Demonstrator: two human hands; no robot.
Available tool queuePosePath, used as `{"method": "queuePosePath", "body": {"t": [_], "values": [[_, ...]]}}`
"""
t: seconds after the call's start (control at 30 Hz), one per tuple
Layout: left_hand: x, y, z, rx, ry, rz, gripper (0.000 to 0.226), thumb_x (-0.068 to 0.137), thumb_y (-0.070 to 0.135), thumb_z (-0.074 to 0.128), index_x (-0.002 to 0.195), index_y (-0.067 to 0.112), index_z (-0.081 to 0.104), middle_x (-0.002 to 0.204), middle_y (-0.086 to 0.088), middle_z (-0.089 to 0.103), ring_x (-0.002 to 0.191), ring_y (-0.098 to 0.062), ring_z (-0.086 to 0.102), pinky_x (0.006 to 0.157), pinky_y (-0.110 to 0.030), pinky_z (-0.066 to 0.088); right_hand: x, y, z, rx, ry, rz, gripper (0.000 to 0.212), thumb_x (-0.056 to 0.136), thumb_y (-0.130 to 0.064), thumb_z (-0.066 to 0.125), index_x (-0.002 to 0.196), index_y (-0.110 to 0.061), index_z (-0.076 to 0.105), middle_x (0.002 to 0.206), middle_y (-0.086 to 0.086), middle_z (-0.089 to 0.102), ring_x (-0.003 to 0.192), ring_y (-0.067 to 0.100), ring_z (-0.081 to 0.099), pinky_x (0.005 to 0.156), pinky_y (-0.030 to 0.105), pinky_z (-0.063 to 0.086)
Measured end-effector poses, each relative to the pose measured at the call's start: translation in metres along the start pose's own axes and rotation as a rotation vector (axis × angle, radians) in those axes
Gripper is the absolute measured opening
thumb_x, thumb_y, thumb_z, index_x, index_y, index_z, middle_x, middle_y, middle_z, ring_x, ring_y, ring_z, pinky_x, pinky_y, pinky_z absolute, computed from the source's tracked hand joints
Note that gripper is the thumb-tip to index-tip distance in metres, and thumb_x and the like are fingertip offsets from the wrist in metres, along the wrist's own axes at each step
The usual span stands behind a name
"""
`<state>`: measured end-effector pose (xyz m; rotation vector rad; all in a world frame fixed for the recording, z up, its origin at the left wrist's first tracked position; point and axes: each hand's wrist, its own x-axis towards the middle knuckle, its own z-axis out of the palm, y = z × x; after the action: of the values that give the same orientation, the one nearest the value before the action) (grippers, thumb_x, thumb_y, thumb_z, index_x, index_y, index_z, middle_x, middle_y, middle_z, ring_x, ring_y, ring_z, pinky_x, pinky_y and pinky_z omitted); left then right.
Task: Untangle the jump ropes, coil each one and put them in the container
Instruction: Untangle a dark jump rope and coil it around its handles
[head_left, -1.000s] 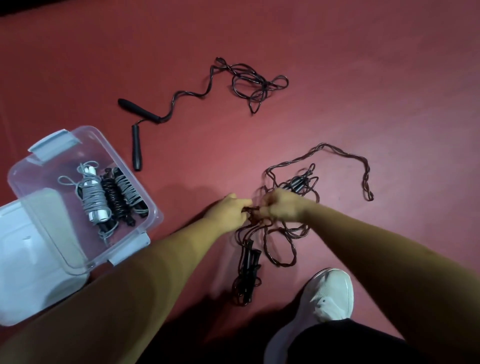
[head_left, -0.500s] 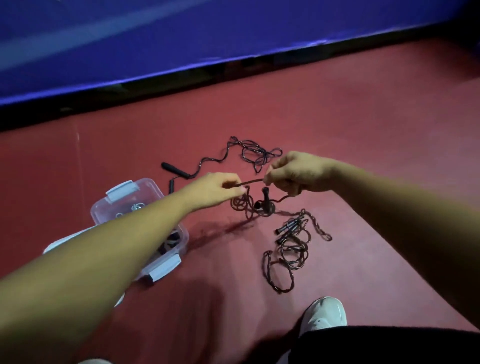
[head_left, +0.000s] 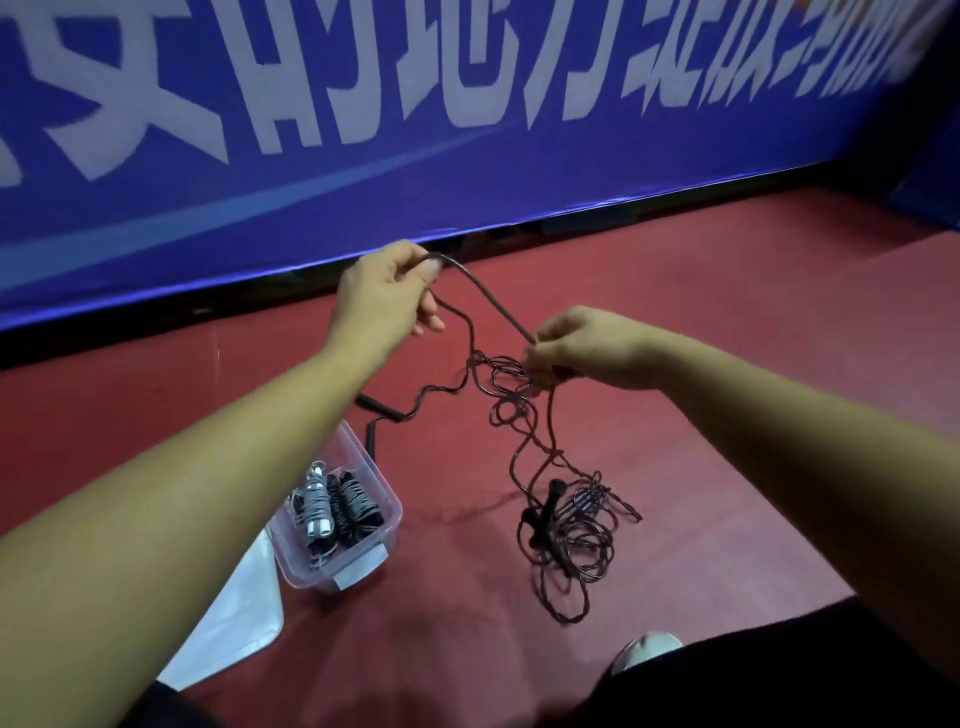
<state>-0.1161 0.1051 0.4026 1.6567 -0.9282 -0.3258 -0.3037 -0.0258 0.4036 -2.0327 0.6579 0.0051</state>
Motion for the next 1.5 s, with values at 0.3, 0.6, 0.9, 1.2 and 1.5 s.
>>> {"method": "queuePosePath", "body": {"t": [0.3,0.6,0.9,1.2,1.5], "values": [[-0.036,-0.042,-0.003,-0.126,-0.166,-0.233,0.059,0.094,0.013,0.065,0.136,0.017,0.023,0.114,-0.005,0.067,0.086,-0.022,0.073,0.076,-0.034,0.059,-0.007,-0.002,0.033,0.568,0.082,0.004,0.019,0.102,-0.018,0.054,0.086,-0.009,0.059,0.075,0.009,0.064,0.078,0.03,0.07,0.066,0.038,0.062],[-0.058,-0.054,0.026,0.143,-0.695,-0.059,0.017,0.099,0.021,0.058,0.113,0.014,0.063,0.109,0.002,0.07,0.101,-0.009,0.064,0.098,-0.036,0.051,0.011,-0.025,0.02,0.728,0.256,-0.06,0.018,0.094,-0.013,0.066,0.077,-0.013,0.059,0.078,0.009,0.072,0.078,0.021,0.073,0.059,0.037,0.061],[-0.027,-0.018,0.003,-0.449,-0.294,-0.276,0.02,0.104,0.009,0.043,0.092,0.009,0.059,0.088,-0.01,0.074,0.091,-0.027,0.073,0.078,-0.037,0.06,0.015,0.017,0.04,0.361,-0.221,0.115,0.056,0.076,-0.03,0.077,0.128,-0.016,0.062,0.126,0.003,0.069,0.122,0.017,0.062,0.107,0.039,0.044],[-0.024,-0.004,0.003,-0.671,-0.271,-0.368,0.02,0.105,0.009,0.041,0.091,0.006,0.054,0.081,-0.009,0.073,0.086,-0.026,0.074,0.069,-0.033,0.062,0.023,0.013,0.075,0.339,0.023,-0.056,0.015,0.093,-0.025,0.069,0.097,-0.011,0.072,0.082,0.01,0.062,0.077,0.023,0.062,0.075,0.041,0.049],[-0.016,-0.007,-0.012,-0.66,-0.129,-0.357,0.019,0.105,0.01,0.041,0.092,0.007,0.054,0.077,-0.006,0.073,0.087,-0.026,0.074,0.076,-0.037,0.062,0.018,0.047,0.028,0.315,0.045,0.313,0.075,0.063,-0.041,0.083,0.127,-0.009,0.061,0.115,0.009,0.065,0.106,0.023,0.064,0.1,0.044,0.051]]}}
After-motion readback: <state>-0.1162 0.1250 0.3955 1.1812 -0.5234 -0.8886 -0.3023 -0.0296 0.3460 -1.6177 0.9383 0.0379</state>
